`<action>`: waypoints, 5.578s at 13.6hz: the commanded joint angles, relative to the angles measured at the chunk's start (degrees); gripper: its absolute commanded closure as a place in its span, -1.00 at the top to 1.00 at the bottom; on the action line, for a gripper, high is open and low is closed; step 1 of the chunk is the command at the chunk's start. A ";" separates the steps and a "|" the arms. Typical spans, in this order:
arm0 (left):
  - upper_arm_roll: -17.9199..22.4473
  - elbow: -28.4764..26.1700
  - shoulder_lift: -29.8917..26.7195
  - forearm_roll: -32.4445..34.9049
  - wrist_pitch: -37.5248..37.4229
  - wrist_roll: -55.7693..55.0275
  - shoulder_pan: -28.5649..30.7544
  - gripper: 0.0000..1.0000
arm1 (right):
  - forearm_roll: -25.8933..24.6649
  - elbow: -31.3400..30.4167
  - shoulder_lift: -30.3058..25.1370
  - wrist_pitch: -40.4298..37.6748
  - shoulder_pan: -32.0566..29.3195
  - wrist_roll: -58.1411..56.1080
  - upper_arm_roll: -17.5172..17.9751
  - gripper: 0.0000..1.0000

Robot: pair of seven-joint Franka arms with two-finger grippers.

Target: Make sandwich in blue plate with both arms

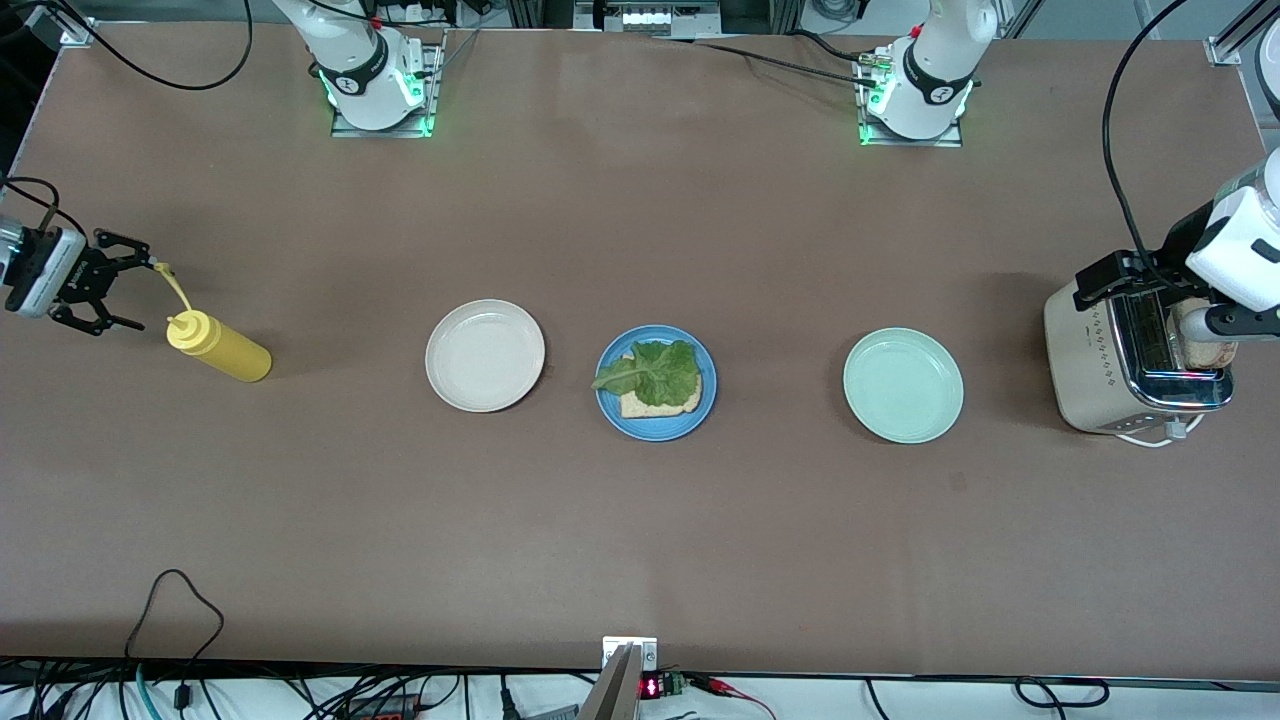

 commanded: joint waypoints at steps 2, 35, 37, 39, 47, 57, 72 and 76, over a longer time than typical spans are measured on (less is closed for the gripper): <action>-0.15 -0.41 -0.29 -0.83 0.08 0.79 0.30 1.00 | 4.16 0.40 3.53 1.62 -1.91 -4.98 1.43 1.00; 9.25 1.71 -1.17 -1.71 -0.18 3.78 -7.88 1.00 | 16.65 10.33 20.24 7.16 -2.00 -12.73 11.71 1.00; 8.99 0.31 -2.49 -1.71 -0.36 3.69 -7.44 1.00 | 16.65 10.33 20.23 7.77 -1.65 -12.38 11.89 1.00; 8.90 -1.80 -3.89 -1.71 0.25 3.51 -7.44 1.00 | 16.65 10.33 20.24 7.95 -1.47 -12.12 12.42 0.56; 8.81 -1.55 -3.72 -1.79 0.43 3.60 -6.56 1.00 | 13.33 10.51 15.50 9.62 3.36 -8.01 12.42 -1.00; 9.07 -1.46 -2.41 -4.96 0.35 4.65 -3.22 1.00 | -13.02 8.22 -3.13 8.83 19.51 36.70 12.59 -1.00; 9.43 0.30 6.11 -4.08 0.52 9.81 5.55 1.00 | -48.62 8.66 -0.78 1.90 55.64 92.46 12.42 -1.00; 9.43 1.52 12.00 -3.03 5.16 23.33 11.53 1.00 | -51.19 9.80 3.88 0.39 60.83 97.47 11.89 -1.00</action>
